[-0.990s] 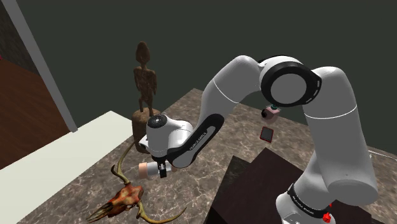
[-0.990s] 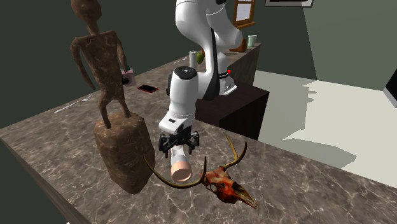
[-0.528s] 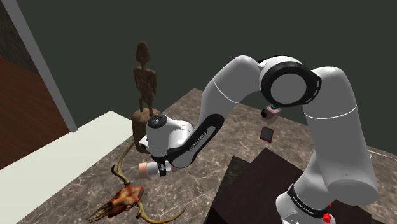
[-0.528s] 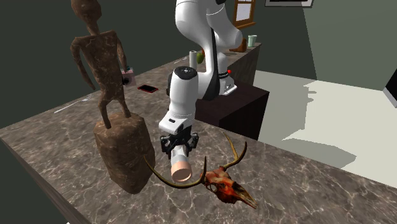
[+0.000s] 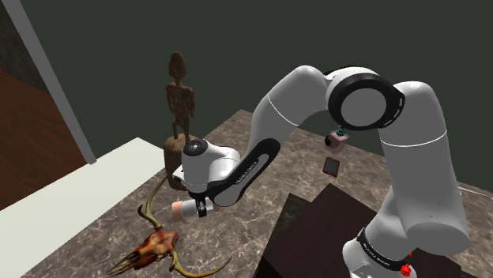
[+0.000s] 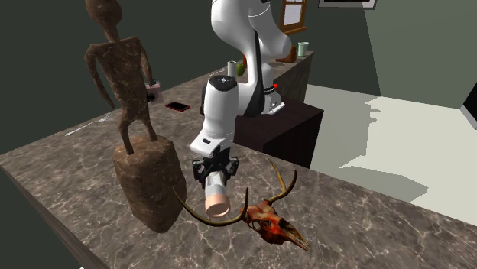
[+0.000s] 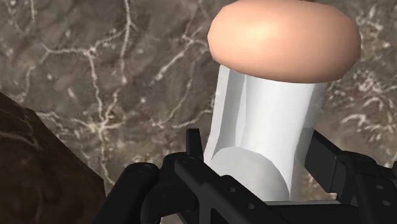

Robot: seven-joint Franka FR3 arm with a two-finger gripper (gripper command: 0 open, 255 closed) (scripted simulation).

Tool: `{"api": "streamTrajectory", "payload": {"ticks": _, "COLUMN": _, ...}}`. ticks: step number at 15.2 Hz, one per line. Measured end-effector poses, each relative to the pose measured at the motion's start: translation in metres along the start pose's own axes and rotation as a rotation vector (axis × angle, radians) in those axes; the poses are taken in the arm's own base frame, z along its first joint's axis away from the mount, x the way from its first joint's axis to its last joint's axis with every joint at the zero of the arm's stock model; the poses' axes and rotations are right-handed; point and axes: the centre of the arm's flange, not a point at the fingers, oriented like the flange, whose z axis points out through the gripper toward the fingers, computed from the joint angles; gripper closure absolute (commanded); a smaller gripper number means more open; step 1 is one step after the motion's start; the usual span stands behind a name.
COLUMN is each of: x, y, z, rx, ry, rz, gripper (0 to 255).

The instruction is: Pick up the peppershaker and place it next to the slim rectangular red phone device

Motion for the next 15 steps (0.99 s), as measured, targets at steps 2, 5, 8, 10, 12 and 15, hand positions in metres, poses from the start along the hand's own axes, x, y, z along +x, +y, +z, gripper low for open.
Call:
{"api": "streamTrajectory", "payload": {"ticks": 2, "x": 0.000, "y": 0.003, "z": -0.010, "rx": 0.000, "ry": 0.000, "rz": 0.000, "gripper": 255}}
{"api": "streamTrajectory", "payload": {"ticks": 5, "x": 0.000, "y": 0.005, "z": -0.025, "rx": 0.000, "ry": 0.000, "rz": 0.000, "gripper": 255}}
{"api": "streamTrajectory", "payload": {"ticks": 8, "x": -0.001, "y": 0.006, "z": -0.041, "rx": 0.000, "ry": 0.000, "rz": 0.000, "gripper": 255}}
{"api": "streamTrajectory", "payload": {"ticks": 10, "x": 0.001, "y": 0.007, "z": -0.052, "rx": 0.000, "ry": 0.000, "rz": 0.000, "gripper": 255}}
{"api": "streamTrajectory", "payload": {"ticks": 12, "x": 0.000, "y": 0.009, "z": -0.061, "rx": 0.000, "ry": 0.000, "rz": 0.000, "gripper": 255}}
{"api": "streamTrajectory", "payload": {"ticks": 15, "x": 0.000, "y": 0.011, "z": -0.077, "rx": 0.000, "ry": 0.000, "rz": 0.000, "gripper": 255}}
